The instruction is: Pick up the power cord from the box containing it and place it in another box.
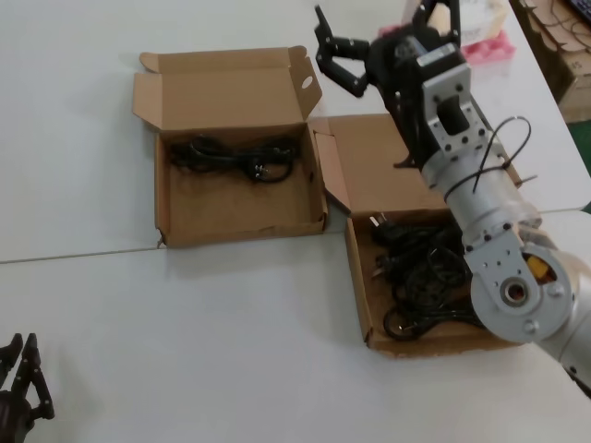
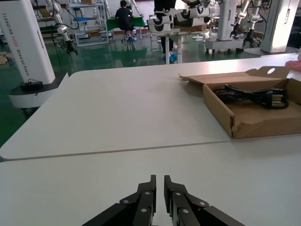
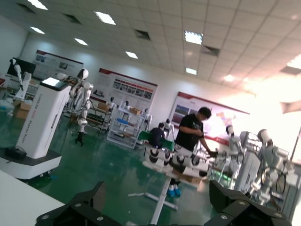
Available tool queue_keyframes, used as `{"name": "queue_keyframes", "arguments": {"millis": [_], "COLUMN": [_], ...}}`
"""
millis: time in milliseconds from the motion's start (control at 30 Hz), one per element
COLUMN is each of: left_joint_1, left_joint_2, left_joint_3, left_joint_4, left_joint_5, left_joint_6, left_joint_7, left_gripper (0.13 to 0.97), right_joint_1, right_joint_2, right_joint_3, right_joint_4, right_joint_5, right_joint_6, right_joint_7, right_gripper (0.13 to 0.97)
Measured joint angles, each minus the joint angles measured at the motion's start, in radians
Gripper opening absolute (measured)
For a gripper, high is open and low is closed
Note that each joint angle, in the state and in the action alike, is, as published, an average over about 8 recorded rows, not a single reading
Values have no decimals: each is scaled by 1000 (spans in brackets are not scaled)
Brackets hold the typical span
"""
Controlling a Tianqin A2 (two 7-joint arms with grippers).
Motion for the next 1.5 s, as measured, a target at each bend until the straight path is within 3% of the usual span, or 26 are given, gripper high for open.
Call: {"name": "queue_keyframes", "arguments": {"millis": [267, 400, 667, 1367, 1500], "left_joint_1": [0, 0, 0, 0, 0], "left_joint_2": [0, 0, 0, 0, 0], "left_joint_3": [0, 0, 0, 0, 0], "left_joint_4": [0, 0, 0, 0, 0], "left_joint_5": [0, 0, 0, 0, 0], "left_joint_6": [0, 0, 0, 0, 0], "left_joint_7": [0, 0, 0, 0, 0], "left_gripper": [217, 264, 390, 831, 831], "right_joint_1": [-108, -166, -282, -586, -644], "right_joint_2": [-21, -31, -53, -111, -122], "right_joint_3": [98, 150, 254, 530, 583], "right_joint_4": [40, 61, 103, 215, 237], "right_joint_5": [29, 44, 74, 154, 170], "right_joint_6": [-54, -82, -138, -288, -316], "right_joint_7": [0, 0, 0, 0, 0], "right_gripper": [844, 844, 938, 966, 966]}}
